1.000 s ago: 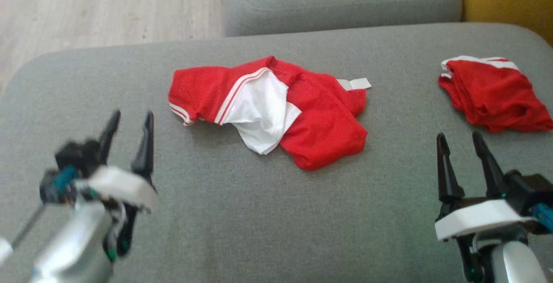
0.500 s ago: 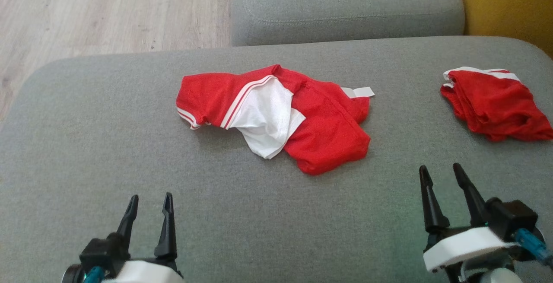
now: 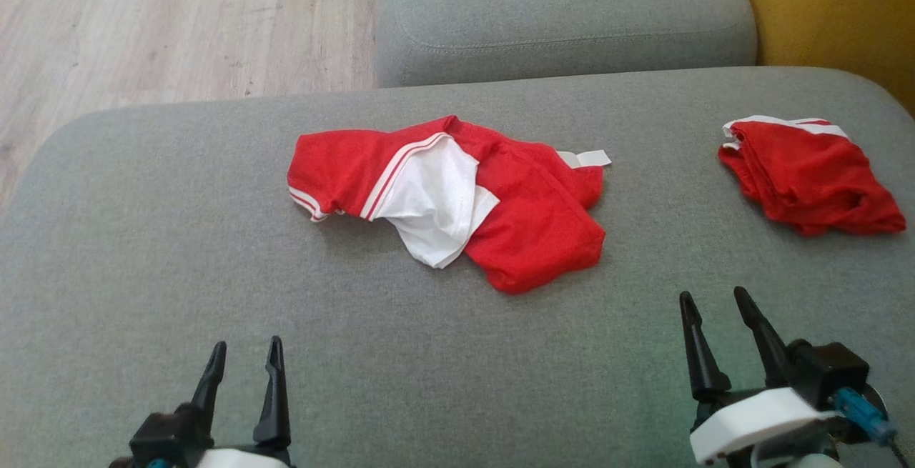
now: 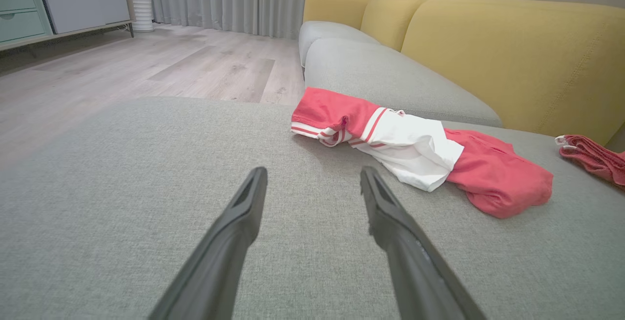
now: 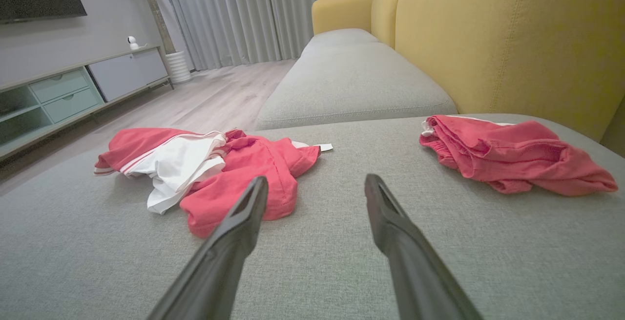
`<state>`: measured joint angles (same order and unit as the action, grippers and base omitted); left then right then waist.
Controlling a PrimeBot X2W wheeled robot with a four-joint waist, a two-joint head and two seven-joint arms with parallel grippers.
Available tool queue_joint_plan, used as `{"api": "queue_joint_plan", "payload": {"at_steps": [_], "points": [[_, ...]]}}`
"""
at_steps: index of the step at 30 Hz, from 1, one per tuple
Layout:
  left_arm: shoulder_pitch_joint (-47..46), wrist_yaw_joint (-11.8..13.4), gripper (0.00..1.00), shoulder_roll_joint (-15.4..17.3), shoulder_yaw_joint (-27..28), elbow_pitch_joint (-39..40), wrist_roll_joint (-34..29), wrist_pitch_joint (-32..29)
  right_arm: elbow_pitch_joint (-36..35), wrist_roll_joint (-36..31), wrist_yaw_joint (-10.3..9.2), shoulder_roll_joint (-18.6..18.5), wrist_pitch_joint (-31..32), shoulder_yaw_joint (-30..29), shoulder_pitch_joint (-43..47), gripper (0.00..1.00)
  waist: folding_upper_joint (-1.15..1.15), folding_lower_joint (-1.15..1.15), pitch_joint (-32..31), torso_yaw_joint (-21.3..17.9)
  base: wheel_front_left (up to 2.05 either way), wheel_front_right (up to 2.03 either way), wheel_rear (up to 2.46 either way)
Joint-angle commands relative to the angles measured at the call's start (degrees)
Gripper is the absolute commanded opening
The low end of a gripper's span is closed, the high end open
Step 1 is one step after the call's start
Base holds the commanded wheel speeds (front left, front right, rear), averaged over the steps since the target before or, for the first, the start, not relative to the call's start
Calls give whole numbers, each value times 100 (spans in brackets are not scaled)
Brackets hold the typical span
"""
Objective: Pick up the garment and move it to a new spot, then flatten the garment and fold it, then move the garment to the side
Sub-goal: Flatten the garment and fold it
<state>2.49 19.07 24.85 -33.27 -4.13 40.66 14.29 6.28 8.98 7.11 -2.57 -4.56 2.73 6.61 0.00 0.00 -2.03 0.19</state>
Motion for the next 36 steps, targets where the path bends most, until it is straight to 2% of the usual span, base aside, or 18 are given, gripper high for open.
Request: {"api": "queue_joint_plan", "payload": {"at_steps": [1, 13, 18, 22, 24, 29, 36], "points": [[-227, -23, 100, 75, 279, 148, -65, 71, -168, -29, 37, -31, -69, 147, -172, 100, 0, 0, -6, 6, 0, 0, 0], [-259, -45, 100, 109, 284, 218, -151, 52, -179, -55, 37, -31, -58, 128, -213, 100, 0, 0, 90, 10, 0, 0, 0], [-584, -144, 100, 81, 134, 275, -264, -79, -248, -93, 37, -31, -23, 81, -298, 100, 0, 0, 260, 0, 0, 0, 0], [-1065, -245, 100, -132, -81, 194, -390, -245, -342, -118, 37, -31, 17, 79, -443, 100, 0, 0, 466, -35, 0, 0, 0], [-1478, -359, 100, -356, -266, 5, -456, -412, -394, -128, 37, -31, 30, 96, -557, 100, 0, 0, 615, -78, 0, 0, 0], [-2470, -693, 100, -961, -546, -905, -441, -741, -461, -155, 37, -31, 49, 270, -867, 100, 0, 0, 1019, -321, 0, 0, 0], [-3357, -999, 100, -1406, -493, -2326, -315, -709, -485, -154, 37, -31, 2, 328, -1175, 100, 0, 0, 1540, -746, 0, 0, 0]]}}
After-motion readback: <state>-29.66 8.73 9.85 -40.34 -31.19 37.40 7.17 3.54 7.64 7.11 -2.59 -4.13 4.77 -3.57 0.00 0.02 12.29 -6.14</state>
